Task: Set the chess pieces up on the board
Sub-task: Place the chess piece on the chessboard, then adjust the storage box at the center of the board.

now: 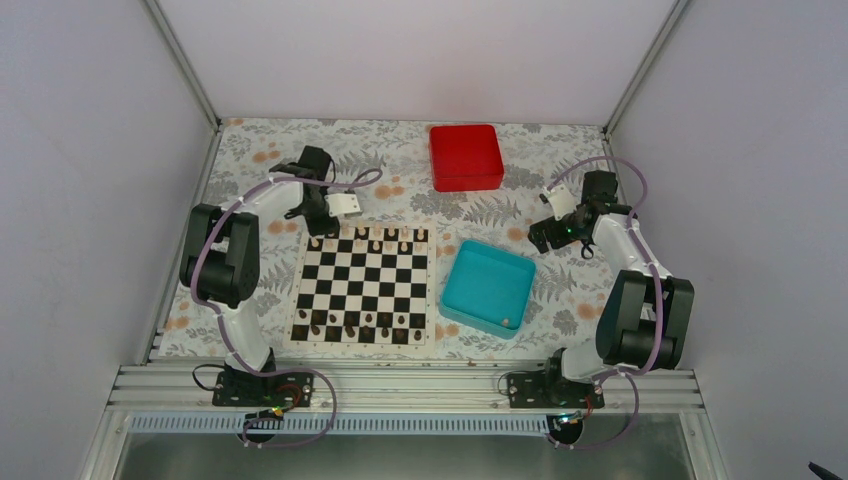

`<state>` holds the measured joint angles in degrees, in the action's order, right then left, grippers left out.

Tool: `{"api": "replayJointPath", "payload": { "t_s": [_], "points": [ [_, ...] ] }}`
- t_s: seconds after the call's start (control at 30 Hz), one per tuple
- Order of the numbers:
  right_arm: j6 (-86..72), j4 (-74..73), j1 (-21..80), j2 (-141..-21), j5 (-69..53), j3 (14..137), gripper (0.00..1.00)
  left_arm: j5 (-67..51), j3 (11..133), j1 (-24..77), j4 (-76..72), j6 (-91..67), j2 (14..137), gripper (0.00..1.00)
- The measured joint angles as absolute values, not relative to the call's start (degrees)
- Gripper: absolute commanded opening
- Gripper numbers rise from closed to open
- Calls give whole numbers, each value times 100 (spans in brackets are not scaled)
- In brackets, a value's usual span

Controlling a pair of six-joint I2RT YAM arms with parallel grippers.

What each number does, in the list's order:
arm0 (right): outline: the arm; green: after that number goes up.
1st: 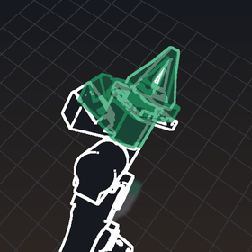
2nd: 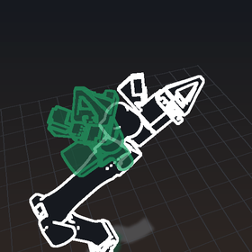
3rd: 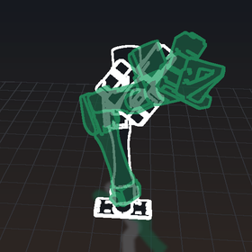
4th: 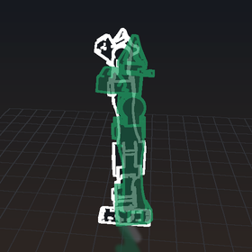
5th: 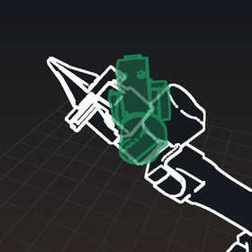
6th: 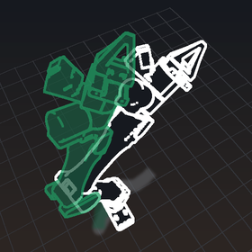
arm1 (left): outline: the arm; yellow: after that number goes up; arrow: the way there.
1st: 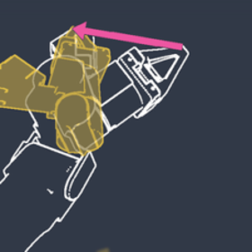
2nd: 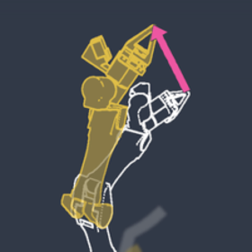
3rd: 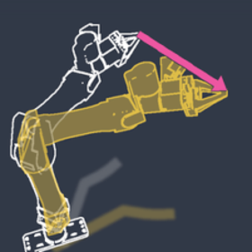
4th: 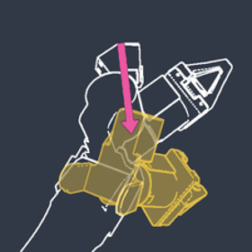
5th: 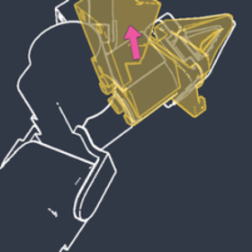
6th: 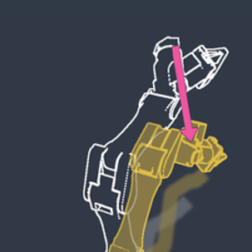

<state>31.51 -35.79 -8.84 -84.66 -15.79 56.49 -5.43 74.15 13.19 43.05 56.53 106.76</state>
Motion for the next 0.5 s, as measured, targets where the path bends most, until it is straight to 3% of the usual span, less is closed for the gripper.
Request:
{"api": "replayJointPath", "payload": {
  "t_s": [0.3, 0.5],
  "points": [
    [3188, -3629, -884, -8464, -1518, 5649, 100, -137, 8224, 1671, 4928, 5655, 9902, 39],
    [3356, -4088, -884, -8211, -1249, 5649, 100, 108, 9743, 2711, 5269, 5540, 9535, 36]
  ]
}}
